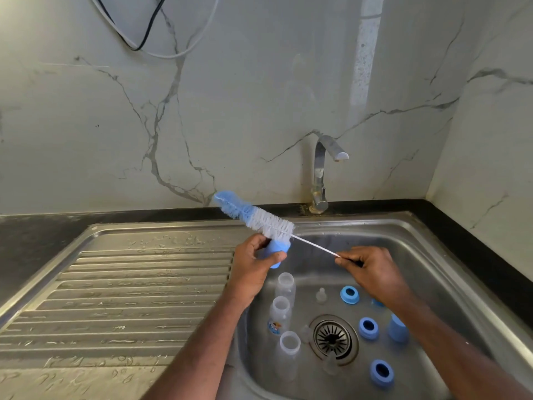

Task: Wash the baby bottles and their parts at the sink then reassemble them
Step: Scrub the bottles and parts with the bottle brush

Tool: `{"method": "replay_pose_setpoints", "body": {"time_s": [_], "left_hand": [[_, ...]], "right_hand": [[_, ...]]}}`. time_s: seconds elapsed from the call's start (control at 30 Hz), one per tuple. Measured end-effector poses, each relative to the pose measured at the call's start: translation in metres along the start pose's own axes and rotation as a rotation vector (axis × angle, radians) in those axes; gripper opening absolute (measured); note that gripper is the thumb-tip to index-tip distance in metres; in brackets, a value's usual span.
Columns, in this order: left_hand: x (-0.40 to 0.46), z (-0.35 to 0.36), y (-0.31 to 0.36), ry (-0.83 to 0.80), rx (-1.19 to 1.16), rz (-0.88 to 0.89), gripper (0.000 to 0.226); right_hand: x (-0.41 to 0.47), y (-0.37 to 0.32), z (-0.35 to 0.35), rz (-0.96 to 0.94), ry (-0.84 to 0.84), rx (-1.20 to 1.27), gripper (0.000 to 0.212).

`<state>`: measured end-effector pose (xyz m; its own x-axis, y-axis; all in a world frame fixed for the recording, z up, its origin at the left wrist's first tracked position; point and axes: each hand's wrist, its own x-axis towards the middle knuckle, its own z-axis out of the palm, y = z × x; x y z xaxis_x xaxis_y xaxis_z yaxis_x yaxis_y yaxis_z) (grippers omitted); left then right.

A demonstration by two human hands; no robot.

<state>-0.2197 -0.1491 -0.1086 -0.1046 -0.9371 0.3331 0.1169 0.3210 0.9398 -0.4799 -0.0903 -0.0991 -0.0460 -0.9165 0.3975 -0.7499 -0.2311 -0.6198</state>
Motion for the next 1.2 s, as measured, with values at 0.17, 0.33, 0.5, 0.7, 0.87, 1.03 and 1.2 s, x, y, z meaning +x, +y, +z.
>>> {"method": "replay_pose_setpoints", "body": {"time_s": [0.17, 0.33, 0.5, 0.7, 0.87, 1.03, 1.2], "left_hand": [[0.004, -0.001, 0.006, 0.064, -0.079, -0.012, 0.037], [0.003, -0.017, 0.007, 0.082, -0.111, -0.004, 0.032], [-0.003, 0.006, 0.006, -0.013, -0.053, -0.003, 0.046], [0.001, -0.009, 0.011, 0.068, -0.137, -0.024, 0.035], [-0.006, 0.011, 0.007, 0.003, -0.103, -0.039, 0.040], [-0.001, 0.002, 0.012, 0.066, -0.127, -0.033, 0.037], [-0.004, 0.002, 0.009, 0.007, -0.052, -0.048, 0.038]], "right_hand": [[0.000, 0.009, -0.013, 0.018, 0.018, 0.008, 0.017], [-0.003, 0.016, -0.017, 0.052, -0.025, -0.014, 0.019], [0.001, -0.006, 0.000, -0.013, 0.006, -0.008, 0.012], [-0.005, 0.024, -0.029, 0.116, -0.018, 0.057, 0.026], [-0.001, 0.001, -0.004, 0.027, -0.023, 0.049, 0.014], [-0.002, 0.016, -0.019, 0.086, -0.051, 0.049, 0.015], [-0.002, 0.022, -0.020, 0.108, -0.051, 0.061, 0.014]]}}
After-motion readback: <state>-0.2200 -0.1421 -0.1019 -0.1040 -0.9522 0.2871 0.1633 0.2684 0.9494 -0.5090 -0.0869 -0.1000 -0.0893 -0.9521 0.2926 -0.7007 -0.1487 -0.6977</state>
